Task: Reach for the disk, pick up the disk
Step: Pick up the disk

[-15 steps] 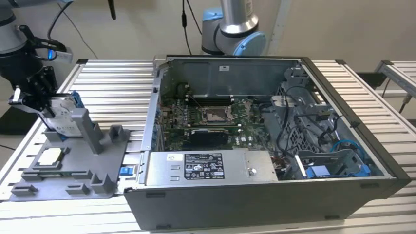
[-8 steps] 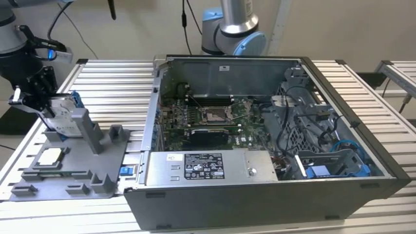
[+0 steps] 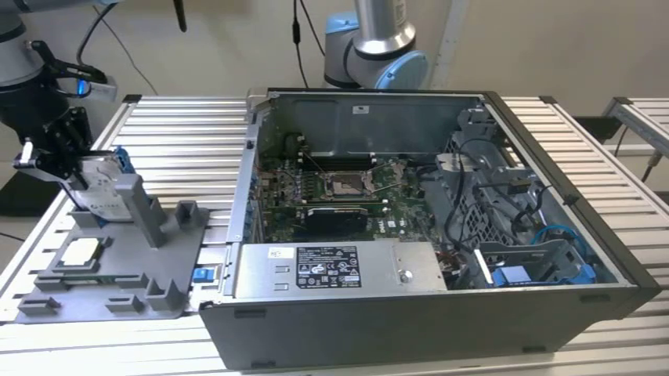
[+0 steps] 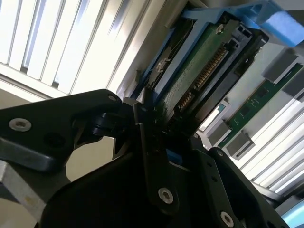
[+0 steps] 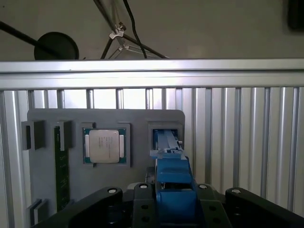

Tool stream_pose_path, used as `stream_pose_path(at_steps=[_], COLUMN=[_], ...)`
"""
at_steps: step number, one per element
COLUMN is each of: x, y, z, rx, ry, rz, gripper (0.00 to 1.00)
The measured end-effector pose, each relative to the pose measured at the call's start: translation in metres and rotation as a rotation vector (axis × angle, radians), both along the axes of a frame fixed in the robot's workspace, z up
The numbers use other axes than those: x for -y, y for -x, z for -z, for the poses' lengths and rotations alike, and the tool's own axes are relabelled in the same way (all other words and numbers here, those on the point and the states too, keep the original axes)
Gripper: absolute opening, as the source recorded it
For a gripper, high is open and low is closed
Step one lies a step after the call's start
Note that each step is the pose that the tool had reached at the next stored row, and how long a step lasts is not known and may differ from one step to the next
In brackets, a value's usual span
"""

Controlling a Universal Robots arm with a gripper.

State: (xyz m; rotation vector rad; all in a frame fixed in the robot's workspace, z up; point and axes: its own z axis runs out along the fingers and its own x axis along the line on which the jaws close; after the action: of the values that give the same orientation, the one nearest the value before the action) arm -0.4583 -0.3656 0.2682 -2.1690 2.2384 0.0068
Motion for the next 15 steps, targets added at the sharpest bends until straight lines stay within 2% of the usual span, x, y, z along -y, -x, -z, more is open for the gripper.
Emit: stream_pose_path(at_steps=[5, 15], x=[0.0000, 0.0000], y=[0.0000, 0.0000], z=[-0.0002, -0.0001], rx=[-0.0003, -0.0002], ry=[-0.0036, -0.0042], rz=[0.000, 0.000], gripper=[0.00, 0.00])
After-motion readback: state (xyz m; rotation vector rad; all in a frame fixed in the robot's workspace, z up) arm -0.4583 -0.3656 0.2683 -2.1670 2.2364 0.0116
